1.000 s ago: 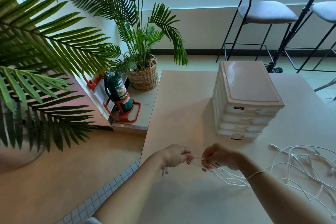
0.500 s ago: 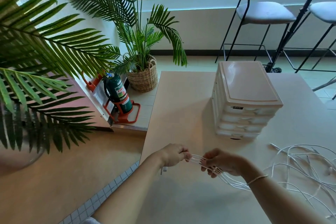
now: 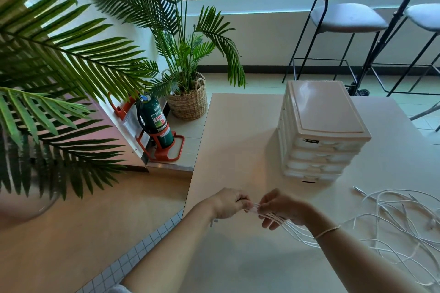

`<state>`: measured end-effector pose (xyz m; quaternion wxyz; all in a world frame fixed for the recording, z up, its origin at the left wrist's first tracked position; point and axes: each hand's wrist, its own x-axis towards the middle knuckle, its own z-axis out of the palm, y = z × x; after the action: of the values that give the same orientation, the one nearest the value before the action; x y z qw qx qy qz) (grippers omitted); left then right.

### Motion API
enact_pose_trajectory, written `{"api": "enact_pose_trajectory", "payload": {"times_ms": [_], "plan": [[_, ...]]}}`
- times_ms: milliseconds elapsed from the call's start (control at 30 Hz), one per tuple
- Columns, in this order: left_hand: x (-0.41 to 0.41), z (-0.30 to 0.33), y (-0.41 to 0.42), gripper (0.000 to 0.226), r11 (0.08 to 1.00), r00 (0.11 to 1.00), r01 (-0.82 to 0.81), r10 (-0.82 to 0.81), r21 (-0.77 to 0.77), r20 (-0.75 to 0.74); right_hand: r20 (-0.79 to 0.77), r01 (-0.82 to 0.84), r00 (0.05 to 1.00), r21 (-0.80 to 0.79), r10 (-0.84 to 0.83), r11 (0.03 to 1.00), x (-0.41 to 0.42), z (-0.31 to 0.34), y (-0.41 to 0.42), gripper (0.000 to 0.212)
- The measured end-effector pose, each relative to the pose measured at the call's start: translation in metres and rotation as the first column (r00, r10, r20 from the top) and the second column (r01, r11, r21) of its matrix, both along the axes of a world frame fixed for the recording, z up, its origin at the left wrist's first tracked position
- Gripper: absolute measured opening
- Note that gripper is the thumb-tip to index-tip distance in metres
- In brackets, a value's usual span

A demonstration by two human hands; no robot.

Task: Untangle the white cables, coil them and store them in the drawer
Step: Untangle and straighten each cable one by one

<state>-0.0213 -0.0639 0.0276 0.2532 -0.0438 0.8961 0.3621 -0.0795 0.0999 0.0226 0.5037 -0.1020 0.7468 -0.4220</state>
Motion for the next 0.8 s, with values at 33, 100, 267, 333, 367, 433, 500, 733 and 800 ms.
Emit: {"api": "enact_pose_trajectory", "payload": {"times_ms": [33,100,267,333,367,433,500,733,800], "plan": [[0.000,0.000,0.001,0.026,1.000,1.000,0.001,-0.001,0.001,0.004,0.002,-0.021,1.000,0.016,0.021,1.000,0.000,0.001,0.000,0.011],[-0.001,0.000,0.001,0.027,1.000,1.000,0.008,-0.008,-0.006,-0.001,0.003,-0.071,0.997,0.046,0.071,0.996,0.000,0.003,0.002,0.014],[-0.006,0.004,0.002,0.027,1.000,1.000,0.012,-0.012,-0.012,-0.022,0.003,-0.156,0.988,0.056,0.156,0.986,-0.005,0.006,0.011,0.019],[-0.006,0.005,-0.002,0.027,1.000,0.999,0.007,-0.008,-0.023,-0.031,-0.003,-0.178,0.984,0.097,0.179,0.979,-0.009,0.005,0.020,0.023],[-0.005,0.005,-0.007,0.027,1.000,0.999,-0.010,0.009,-0.030,-0.036,-0.006,-0.180,0.983,0.133,0.183,0.975,-0.011,0.004,0.027,0.026],[-0.004,0.003,-0.018,0.026,0.998,0.998,-0.046,0.045,-0.031,-0.041,-0.013,-0.162,0.986,0.171,0.166,0.972,-0.018,0.001,0.047,0.033],[-0.004,0.005,-0.025,0.025,0.997,0.996,-0.075,0.074,-0.021,-0.054,-0.023,-0.148,0.987,0.228,0.157,0.962,-0.024,0.001,0.066,0.036],[-0.002,0.000,-0.025,0.023,0.993,0.991,-0.115,0.114,-0.012,-0.063,0.231,-0.469,0.862,0.701,0.451,0.537,-0.039,-0.009,0.112,0.042],[-0.002,0.000,-0.022,0.023,0.995,0.994,-0.097,0.095,-0.028,-0.061,0.284,-0.556,0.754,0.756,0.592,0.345,-0.038,-0.011,0.113,0.032]]}}
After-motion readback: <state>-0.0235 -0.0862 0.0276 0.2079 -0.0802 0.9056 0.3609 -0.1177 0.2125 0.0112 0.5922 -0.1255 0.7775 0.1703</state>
